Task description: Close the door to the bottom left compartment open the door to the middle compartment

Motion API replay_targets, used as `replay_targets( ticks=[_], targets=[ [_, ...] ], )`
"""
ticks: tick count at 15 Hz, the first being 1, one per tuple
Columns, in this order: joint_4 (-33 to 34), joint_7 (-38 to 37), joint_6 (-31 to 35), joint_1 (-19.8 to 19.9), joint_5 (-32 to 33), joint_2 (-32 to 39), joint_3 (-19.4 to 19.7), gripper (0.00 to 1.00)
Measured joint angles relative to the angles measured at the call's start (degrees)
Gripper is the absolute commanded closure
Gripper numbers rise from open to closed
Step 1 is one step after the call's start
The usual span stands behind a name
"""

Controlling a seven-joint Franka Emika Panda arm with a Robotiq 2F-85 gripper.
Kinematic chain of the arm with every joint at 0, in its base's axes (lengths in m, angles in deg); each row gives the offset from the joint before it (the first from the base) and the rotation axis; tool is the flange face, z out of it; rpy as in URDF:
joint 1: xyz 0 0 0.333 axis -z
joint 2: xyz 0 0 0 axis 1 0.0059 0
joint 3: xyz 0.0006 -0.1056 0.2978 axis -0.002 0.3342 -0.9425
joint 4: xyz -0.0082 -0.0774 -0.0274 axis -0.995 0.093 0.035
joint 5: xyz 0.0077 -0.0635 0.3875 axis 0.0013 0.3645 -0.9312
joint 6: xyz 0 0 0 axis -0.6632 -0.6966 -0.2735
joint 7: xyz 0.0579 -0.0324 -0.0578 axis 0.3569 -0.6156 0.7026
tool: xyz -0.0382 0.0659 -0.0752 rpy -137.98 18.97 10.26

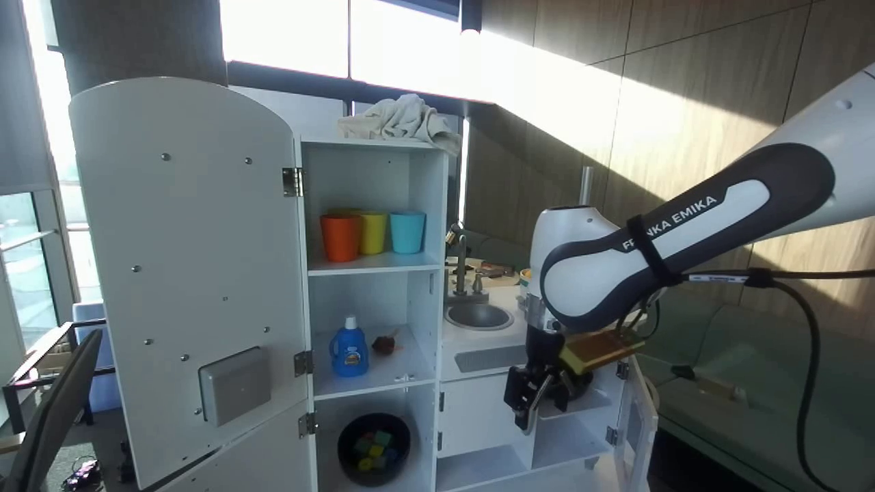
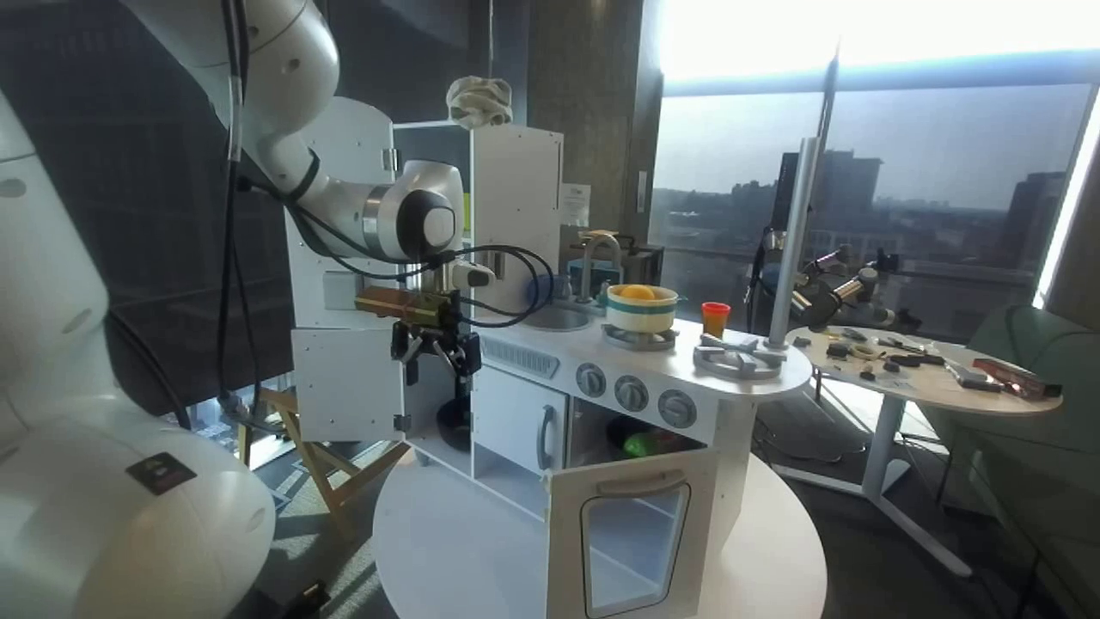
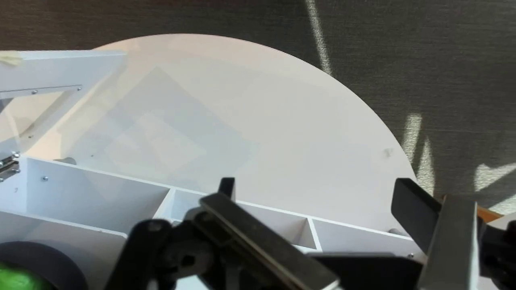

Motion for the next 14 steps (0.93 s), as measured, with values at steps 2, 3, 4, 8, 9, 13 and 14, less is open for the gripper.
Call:
replay_targets(
  ticks=[2,3,4,8,9,13,14],
  targets=[
    [1.08,0.36,0.89,-1.62,0.02,2.17,-1.19,0.0],
    [2.01,0.44,1.26,-2.52,0.13,3.46,-2.01,0.0],
    [3.16,0.44,1.53,-3.42,0.44,4.79,-2.88,0.0],
    [9.16,0.37,1.73,-6.93,3.68,9.96,-6.67,0.0],
    [10.89,0.35,1.73,-7.82,5.33,11.32,-7.58,0.0],
    [19.26,-0.35,1.57,-11.09,11.86,17.94,-9.63,0.0],
    [21.87,-0.81,1.32,-11.85,13.3,20.03,-9.68,0.0]
  ],
)
